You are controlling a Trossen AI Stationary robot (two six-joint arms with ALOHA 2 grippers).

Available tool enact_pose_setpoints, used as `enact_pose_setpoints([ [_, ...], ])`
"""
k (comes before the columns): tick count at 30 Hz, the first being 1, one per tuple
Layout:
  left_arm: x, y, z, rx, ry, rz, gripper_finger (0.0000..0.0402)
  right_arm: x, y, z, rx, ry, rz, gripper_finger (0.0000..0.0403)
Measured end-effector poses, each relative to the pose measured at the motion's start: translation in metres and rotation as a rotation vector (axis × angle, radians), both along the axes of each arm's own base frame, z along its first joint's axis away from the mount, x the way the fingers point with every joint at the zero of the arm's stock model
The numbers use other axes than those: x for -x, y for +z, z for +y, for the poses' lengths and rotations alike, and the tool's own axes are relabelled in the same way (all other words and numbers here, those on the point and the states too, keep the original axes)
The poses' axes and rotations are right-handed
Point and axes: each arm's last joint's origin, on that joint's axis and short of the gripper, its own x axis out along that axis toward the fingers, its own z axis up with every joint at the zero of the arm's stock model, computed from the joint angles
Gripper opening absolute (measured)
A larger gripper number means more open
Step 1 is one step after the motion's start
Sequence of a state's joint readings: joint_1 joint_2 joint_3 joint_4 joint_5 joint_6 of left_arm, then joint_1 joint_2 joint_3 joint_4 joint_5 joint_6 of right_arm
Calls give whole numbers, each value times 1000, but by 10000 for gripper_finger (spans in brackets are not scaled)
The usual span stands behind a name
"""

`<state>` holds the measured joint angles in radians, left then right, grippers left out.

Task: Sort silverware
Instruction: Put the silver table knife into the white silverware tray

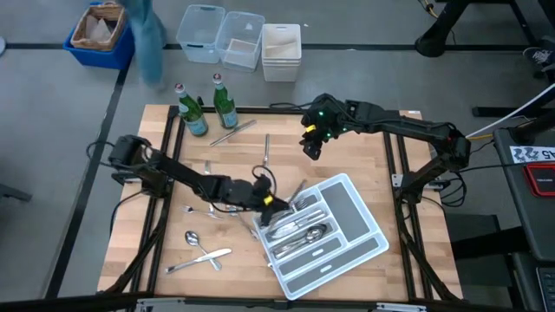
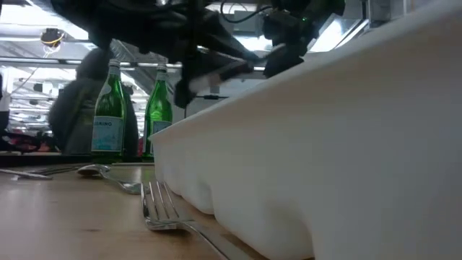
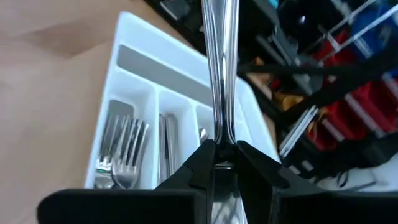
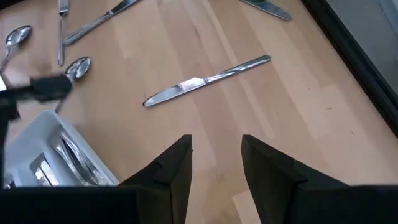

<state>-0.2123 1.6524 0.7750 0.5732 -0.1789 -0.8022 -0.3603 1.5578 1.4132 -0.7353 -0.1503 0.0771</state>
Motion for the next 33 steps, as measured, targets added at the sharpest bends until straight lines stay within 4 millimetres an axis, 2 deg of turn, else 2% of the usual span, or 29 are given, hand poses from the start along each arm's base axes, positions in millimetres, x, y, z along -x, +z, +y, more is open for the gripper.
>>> enact_pose_setpoints([
  [6, -31, -14, -17, -147, -85, 21, 45, 0, 0, 1, -19, 18, -7, 143],
  [10, -43, -25, -24, -225, -162, 47, 45, 0, 0, 1, -19, 18, -6, 143],
  [18, -38, -53, -25, -253, -196, 271, 45, -1, 0, 2, -51, 46, -18, 143],
  [33, -37, -54, -24, -277, -212, 288, 45, -1, 0, 3, -74, 71, -28, 143],
])
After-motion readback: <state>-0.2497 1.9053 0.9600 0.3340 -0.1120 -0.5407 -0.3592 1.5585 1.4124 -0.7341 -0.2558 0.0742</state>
